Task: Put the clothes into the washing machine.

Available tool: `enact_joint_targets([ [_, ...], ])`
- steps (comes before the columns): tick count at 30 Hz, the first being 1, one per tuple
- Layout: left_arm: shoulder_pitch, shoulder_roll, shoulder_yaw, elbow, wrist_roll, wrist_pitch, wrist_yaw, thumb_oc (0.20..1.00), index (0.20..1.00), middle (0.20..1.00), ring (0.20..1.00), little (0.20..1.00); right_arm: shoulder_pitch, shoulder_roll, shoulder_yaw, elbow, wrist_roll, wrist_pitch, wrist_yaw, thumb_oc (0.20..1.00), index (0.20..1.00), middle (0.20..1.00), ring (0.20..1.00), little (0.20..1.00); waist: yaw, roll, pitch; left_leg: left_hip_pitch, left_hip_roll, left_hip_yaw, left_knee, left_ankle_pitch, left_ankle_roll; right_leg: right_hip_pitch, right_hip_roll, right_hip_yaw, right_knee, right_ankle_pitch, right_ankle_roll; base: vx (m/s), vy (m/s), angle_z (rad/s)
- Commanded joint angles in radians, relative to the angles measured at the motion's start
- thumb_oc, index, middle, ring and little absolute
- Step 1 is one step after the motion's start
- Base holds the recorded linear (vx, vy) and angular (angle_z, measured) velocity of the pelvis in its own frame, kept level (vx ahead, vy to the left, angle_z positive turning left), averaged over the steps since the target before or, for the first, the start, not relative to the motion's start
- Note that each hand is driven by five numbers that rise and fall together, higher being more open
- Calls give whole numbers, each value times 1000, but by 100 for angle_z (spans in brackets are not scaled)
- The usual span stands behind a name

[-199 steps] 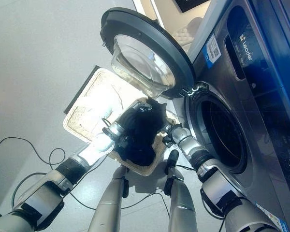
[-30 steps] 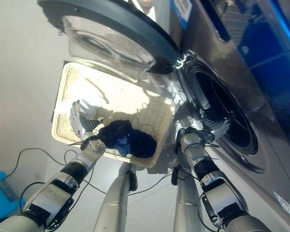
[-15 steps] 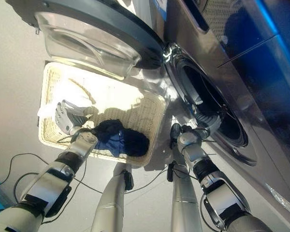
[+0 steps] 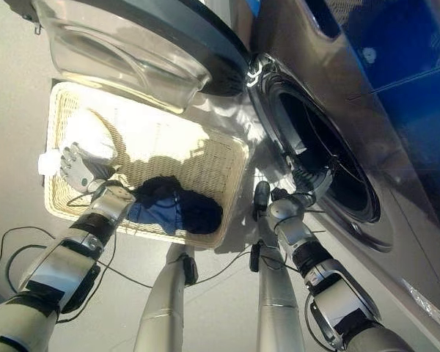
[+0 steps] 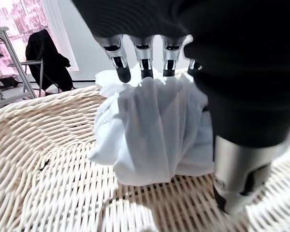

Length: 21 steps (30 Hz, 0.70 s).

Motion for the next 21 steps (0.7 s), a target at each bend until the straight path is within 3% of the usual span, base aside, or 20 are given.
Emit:
enact_joint_targets([
  [1, 30, 53, 31, 48, -21, 55, -20, 1000, 1000, 1000, 1000, 1000, 54, -13, -34, -77, 18, -46, 1, 1000, 1000, 1000, 1000, 1000, 34, -36, -20, -57, -28, 80, 33, 24, -34, -28, 18, -10, 118, -72, 93, 0, 0, 0],
  [9, 24, 66, 25, 53, -8, 124, -126, 1000, 1000, 1000, 1000, 1000, 63, -16, -41, -98, 49, -55, 19, 1000, 1000, 1000, 1000, 1000, 35, -46, -20, -75, -24, 81, 36, 23, -32, -50, 18, -9, 124, -68, 95, -1, 9, 2],
  [10, 24, 70, 22, 56, -2, 113, -153, 611, 611, 611, 611, 611, 68, -16, -42, -102, 56, -58, 19, 1000, 1000, 1000, 1000, 1000, 35, -48, -20, -78, -23, 82, 38, 22, -30, -54, 18, -8, 125, -66, 95, 0, 0, 0],
  [11, 24, 70, 22, 56, -2, 113, -153, 611, 611, 611, 611, 611, 68, -16, -42, -102, 56, -58, 19, 1000, 1000, 1000, 1000, 1000, 35, -48, -20, -78, -23, 82, 38, 22, -30, -54, 18, -8, 125, -66, 95, 0, 0, 0],
  [12, 26, 70, 20, 55, 2, 96, -161, 200, 200, 200, 200, 200, 72, -15, -44, -106, 54, -58, 19, 1000, 1000, 1000, 1000, 1000, 34, -49, -20, -78, -23, 82, 40, 21, -29, -54, 18, -8, 128, -66, 95, 0, 0, 0],
  [17, 28, 90, 23, 59, 7, 5, -203, 200, 200, 200, 200, 200, 88, -19, -50, -112, 71, -81, 32, 1000, 1000, 1000, 1000, 1000, 32, -47, -20, -64, -21, 86, 38, 19, -30, -45, 19, -8, 132, -71, 95, 0, 0, 0],
  [21, 33, 94, 34, 64, -4, -34, -215, 200, 200, 200, 200, 200, 90, -17, -57, -107, 66, -99, 47, 1000, 1000, 1000, 1000, 1000, 31, -45, -20, -51, -21, 88, 38, 16, -31, -32, 19, -8, 134, -76, 94, -4, 1, 1],
])
